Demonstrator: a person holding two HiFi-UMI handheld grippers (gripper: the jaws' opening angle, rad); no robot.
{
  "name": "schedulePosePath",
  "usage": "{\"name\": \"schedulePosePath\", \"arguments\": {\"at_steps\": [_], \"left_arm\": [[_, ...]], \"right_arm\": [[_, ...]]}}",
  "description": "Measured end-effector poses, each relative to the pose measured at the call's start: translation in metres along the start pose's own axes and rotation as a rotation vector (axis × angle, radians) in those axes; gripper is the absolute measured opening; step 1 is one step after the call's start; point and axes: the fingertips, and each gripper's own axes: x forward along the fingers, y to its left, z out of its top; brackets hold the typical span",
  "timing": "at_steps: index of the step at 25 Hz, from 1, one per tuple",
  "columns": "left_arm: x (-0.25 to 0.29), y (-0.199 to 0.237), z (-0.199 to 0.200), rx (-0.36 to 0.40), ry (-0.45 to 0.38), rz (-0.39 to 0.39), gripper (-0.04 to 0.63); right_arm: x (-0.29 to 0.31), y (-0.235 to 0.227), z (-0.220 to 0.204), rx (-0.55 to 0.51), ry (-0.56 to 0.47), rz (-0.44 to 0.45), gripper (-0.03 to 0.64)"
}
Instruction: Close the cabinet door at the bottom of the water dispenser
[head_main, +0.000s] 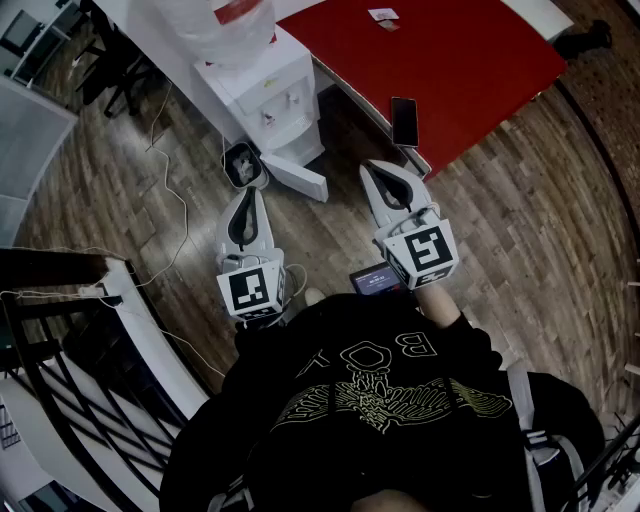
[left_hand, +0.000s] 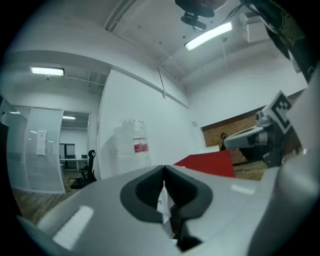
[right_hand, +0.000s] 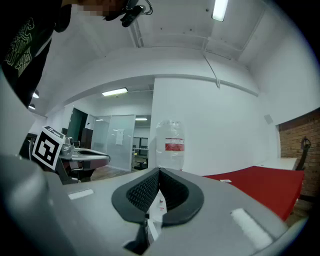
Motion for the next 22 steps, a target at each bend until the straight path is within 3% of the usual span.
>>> {"name": "schedulePosePath", "arguments": {"at_steps": [9,22], "left_arm": [[0.016,-0.006,0.001,-0.01,-0.017,0.0,0.008],[0.092,0.061,-0.014,-0.043,-0.036,-0.099,0.008]], "right_arm": [[0.012,-0.013,-0.011,0.023,0.011,0.031,-0.002],[0.097,-0.005,-0.01,0.003,0.041,-0.051,-0.002]]}}
